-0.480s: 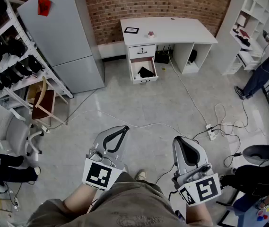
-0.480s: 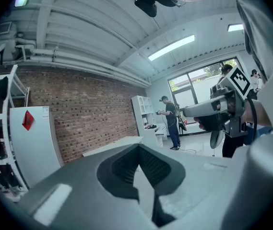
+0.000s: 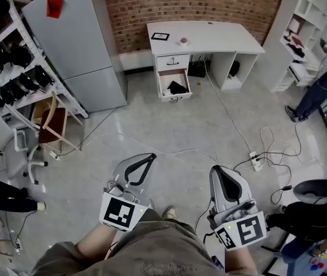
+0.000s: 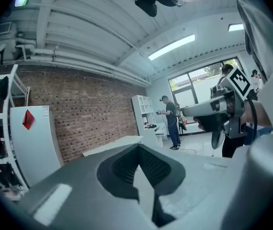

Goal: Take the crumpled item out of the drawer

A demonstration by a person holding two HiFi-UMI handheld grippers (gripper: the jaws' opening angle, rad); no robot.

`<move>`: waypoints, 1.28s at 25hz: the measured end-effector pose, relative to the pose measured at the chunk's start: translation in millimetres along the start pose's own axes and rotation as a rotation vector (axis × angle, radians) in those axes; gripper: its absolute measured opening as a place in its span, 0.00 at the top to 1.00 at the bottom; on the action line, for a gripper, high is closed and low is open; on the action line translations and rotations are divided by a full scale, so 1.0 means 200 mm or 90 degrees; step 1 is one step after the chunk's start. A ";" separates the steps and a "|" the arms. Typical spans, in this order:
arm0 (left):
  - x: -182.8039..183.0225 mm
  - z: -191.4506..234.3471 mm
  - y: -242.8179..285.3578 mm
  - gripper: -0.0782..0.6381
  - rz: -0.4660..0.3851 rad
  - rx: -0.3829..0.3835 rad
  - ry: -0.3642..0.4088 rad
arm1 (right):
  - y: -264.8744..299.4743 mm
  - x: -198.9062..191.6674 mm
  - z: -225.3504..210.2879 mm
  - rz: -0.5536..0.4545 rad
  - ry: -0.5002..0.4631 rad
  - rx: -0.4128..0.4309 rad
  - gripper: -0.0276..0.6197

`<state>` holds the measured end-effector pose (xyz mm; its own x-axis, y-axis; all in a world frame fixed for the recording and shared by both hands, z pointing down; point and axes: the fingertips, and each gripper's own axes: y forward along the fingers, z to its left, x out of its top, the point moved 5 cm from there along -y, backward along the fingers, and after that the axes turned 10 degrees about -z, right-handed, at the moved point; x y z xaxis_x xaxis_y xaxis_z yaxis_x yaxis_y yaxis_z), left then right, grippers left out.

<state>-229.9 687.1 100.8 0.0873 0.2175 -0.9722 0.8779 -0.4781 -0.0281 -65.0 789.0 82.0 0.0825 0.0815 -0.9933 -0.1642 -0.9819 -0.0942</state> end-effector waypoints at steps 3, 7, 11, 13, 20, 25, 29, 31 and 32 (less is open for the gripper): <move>0.00 -0.01 0.00 0.89 0.003 0.002 0.000 | 0.00 0.00 0.00 0.001 -0.002 0.005 0.91; 0.02 -0.04 0.00 0.89 0.001 0.006 0.006 | -0.04 0.00 -0.02 -0.002 -0.004 0.005 0.91; 0.01 -0.06 -0.01 0.89 0.002 0.014 0.011 | -0.08 0.00 -0.06 -0.022 0.000 -0.024 0.78; -0.01 -0.07 -0.02 0.89 0.011 0.017 0.006 | -0.09 0.00 -0.08 -0.025 0.006 -0.025 0.67; -0.06 -0.03 0.04 0.89 0.015 0.024 0.002 | -0.02 -0.03 -0.12 -0.020 0.004 -0.016 0.62; -0.12 0.05 0.12 0.89 0.011 0.027 -0.006 | 0.12 -0.08 -0.15 -0.003 -0.005 0.002 0.62; -0.17 0.18 0.22 0.89 0.012 0.034 -0.009 | 0.29 -0.11 -0.20 0.003 -0.007 0.011 0.62; -0.20 0.27 0.28 0.89 0.014 0.038 -0.013 | 0.39 -0.12 -0.24 0.007 -0.008 0.012 0.62; -0.23 0.31 0.31 0.89 0.017 0.040 -0.015 | 0.45 -0.13 -0.26 0.010 -0.008 0.012 0.62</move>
<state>-209.3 594.4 128.5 0.0985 0.1836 -0.9780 0.8440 -0.5360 -0.0156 -31.0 690.1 103.5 0.0668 0.0679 -0.9955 -0.1847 -0.9796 -0.0792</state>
